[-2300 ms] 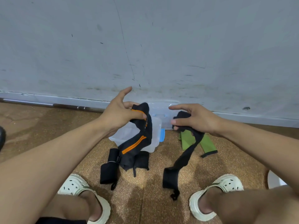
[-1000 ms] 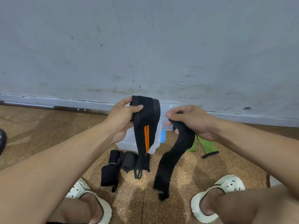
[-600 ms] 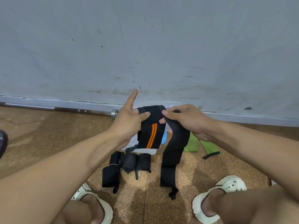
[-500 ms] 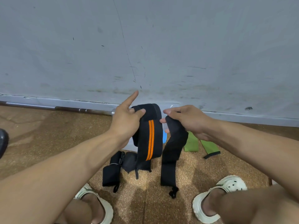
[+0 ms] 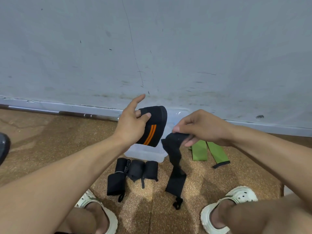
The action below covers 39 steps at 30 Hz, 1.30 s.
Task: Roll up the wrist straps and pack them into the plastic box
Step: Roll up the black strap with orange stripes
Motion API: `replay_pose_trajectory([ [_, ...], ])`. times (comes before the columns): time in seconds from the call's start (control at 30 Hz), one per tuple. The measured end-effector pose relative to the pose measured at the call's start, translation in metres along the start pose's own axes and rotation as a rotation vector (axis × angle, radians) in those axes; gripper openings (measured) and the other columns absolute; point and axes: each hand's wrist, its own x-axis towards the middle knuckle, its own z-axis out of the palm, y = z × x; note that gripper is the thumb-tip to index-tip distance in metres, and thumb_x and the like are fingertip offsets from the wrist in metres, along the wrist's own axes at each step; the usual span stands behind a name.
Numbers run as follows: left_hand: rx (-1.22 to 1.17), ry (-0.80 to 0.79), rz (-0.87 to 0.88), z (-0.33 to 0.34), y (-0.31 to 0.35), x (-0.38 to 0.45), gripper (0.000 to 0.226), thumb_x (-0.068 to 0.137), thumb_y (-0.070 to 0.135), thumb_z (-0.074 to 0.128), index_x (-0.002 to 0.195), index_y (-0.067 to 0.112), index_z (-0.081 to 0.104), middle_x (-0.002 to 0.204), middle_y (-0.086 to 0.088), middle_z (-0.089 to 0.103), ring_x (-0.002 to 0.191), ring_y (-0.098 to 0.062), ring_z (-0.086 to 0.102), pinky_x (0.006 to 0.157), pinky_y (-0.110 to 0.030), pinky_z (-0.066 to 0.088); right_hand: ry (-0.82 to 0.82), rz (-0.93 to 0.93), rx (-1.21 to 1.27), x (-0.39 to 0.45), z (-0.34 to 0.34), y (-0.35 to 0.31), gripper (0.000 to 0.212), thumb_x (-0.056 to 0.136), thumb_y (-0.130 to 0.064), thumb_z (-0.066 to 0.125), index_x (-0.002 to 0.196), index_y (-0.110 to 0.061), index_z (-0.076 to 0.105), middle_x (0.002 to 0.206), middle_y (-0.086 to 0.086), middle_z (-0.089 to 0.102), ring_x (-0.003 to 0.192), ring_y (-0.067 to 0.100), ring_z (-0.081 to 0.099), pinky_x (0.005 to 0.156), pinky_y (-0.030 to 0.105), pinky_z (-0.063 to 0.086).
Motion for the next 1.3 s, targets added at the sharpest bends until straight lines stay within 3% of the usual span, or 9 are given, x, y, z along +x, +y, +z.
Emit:
replay_pose_trajectory([
  [0.07, 0.019, -0.032, 0.014, -0.001, -0.002, 0.000, 0.056, 0.104, 0.018, 0.057, 0.147, 0.048, 0.039, 0.096, -0.024, 0.072, 0.085, -0.030, 0.065, 0.078, -0.022, 0.049, -0.134, 0.019, 0.054, -0.005, -0.001, -0.002, 0.023, 0.096, -0.015, 0.071, 0.118, -0.011, 0.072, 0.102, 0.010, 0.079, 0.093, 0.020, 0.077, 0.081, 0.027, 0.063],
  [0.17, 0.020, -0.093, 0.015, 0.000, 0.000, -0.003, 0.057, 0.105, 0.020, 0.055, 0.149, 0.049, 0.035, 0.102, -0.029, 0.070, 0.083, -0.036, 0.065, 0.086, -0.034, 0.050, -0.150, -0.081, -0.241, -0.011, -0.002, -0.003, 0.037, 0.092, -0.007, 0.074, 0.125, -0.022, 0.069, 0.101, -0.010, 0.079, 0.097, 0.009, 0.075, 0.095, 0.032, 0.059],
  [0.3, -0.070, -0.145, -0.018, 0.002, 0.003, -0.005, 0.062, 0.104, 0.016, 0.056, 0.154, 0.043, 0.031, 0.109, -0.003, 0.078, 0.106, -0.021, 0.073, 0.106, -0.045, 0.051, 0.074, -0.285, -0.427, -0.014, 0.005, -0.010, 0.016, 0.092, -0.020, 0.075, 0.099, -0.033, 0.081, 0.070, -0.023, 0.067, 0.070, -0.004, 0.064, 0.070, 0.016, 0.048],
  [0.43, -0.186, -0.163, -0.037, 0.004, 0.010, -0.009, 0.066, 0.105, 0.012, 0.053, 0.158, 0.039, 0.024, 0.109, 0.000, 0.078, 0.109, -0.040, 0.069, 0.106, -0.058, 0.048, 0.068, -0.378, -0.428, -0.012, 0.009, -0.009, 0.010, 0.090, -0.027, 0.078, 0.089, -0.036, 0.076, 0.113, -0.022, 0.065, 0.104, -0.010, 0.059, 0.092, 0.021, 0.047],
  [0.5, -0.212, -0.134, -0.023, 0.003, 0.013, -0.010, 0.067, 0.106, 0.011, 0.051, 0.159, 0.039, 0.020, 0.108, 0.000, 0.079, 0.111, -0.047, 0.065, 0.106, -0.061, 0.047, 0.036, -0.390, -0.387, -0.013, 0.010, -0.009, 0.005, 0.094, -0.021, 0.074, 0.092, -0.026, 0.072, 0.116, -0.018, 0.072, 0.113, -0.008, 0.062, 0.102, 0.027, 0.048],
  [0.7, -0.294, -0.015, 0.006, 0.002, 0.017, -0.008, 0.069, 0.106, 0.007, 0.049, 0.160, 0.035, 0.016, 0.106, 0.001, 0.079, 0.104, -0.028, 0.072, 0.104, -0.055, 0.051, 0.135, -0.381, -0.114, -0.010, 0.017, -0.014, 0.001, 0.094, -0.017, 0.073, 0.094, -0.017, 0.072, 0.085, -0.004, 0.077, 0.078, 0.010, 0.073, 0.077, 0.025, 0.056],
  [0.9, -0.458, -0.027, 0.001, 0.005, 0.024, -0.013, 0.070, 0.106, 0.004, 0.049, 0.161, 0.034, 0.018, 0.098, 0.001, 0.079, 0.094, -0.013, 0.076, 0.075, -0.025, 0.061, 0.182, -0.203, 0.247, -0.008, 0.027, -0.016, 0.006, 0.096, -0.015, 0.071, 0.102, -0.013, 0.070, 0.077, 0.001, 0.077, 0.062, 0.007, 0.071, 0.054, 0.016, 0.051],
  [1.1, -0.539, -0.068, -0.029, 0.008, 0.027, -0.017, 0.072, 0.105, 0.003, 0.051, 0.161, 0.032, 0.016, 0.110, -0.007, 0.077, 0.099, -0.018, 0.075, 0.076, -0.028, 0.061, 0.229, -0.111, 0.341, -0.003, 0.034, -0.016, 0.012, 0.094, -0.020, 0.074, 0.098, -0.012, 0.066, 0.087, 0.009, 0.080, 0.075, 0.020, 0.076, 0.062, 0.028, 0.057],
  [1.3, -0.557, -0.089, -0.029, 0.010, 0.029, -0.021, 0.073, 0.104, 0.002, 0.051, 0.161, 0.031, 0.017, 0.109, -0.008, 0.078, 0.101, -0.020, 0.075, 0.078, -0.029, 0.062, 0.270, -0.093, 0.342, -0.002, 0.034, -0.017, 0.013, 0.094, -0.021, 0.074, 0.099, -0.012, 0.067, 0.085, 0.007, 0.079, 0.068, 0.014, 0.074, 0.057, 0.022, 0.053],
])
